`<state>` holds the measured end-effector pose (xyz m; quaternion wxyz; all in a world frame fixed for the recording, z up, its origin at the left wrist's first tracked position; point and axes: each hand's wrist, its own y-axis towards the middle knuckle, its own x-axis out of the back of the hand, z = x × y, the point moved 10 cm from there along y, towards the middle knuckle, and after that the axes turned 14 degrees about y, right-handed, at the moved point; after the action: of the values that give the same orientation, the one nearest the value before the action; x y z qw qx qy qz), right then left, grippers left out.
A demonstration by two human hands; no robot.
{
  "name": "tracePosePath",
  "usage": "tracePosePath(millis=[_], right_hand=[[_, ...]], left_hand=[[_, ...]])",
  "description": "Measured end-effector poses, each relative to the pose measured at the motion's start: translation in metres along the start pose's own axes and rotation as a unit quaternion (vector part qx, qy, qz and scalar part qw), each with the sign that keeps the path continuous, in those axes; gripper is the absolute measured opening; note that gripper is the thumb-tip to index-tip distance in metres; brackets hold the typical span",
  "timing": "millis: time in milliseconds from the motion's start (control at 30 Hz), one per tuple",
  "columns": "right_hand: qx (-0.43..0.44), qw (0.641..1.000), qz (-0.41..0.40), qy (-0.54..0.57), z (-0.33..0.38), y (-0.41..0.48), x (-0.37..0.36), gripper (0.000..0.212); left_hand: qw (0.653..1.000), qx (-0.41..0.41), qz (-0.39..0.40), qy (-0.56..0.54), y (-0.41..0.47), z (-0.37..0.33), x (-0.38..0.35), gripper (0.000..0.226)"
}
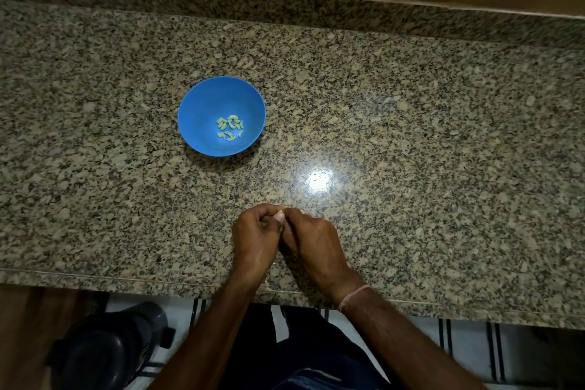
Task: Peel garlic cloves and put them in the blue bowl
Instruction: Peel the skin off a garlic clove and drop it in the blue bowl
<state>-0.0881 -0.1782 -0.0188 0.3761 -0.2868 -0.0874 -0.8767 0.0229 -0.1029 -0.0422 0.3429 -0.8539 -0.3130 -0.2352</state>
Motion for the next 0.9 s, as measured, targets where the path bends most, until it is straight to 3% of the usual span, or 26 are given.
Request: tracePosePath(millis=[700, 900], right_hand=[[0.002, 0.999, 0.007, 0.033, -0.001, 0.002, 0.002, 0.033], [0.004, 1.000, 0.000, 0.023, 0.000, 0.001, 0.002, 0.025]], left_hand=[[0.999, -0.002, 0.000, -0.037, -0.001, 0.008, -0.008, 0.017], [0.998, 0.003, 0.001, -0.056, -0.004, 0.012, -0.010, 0.015]])
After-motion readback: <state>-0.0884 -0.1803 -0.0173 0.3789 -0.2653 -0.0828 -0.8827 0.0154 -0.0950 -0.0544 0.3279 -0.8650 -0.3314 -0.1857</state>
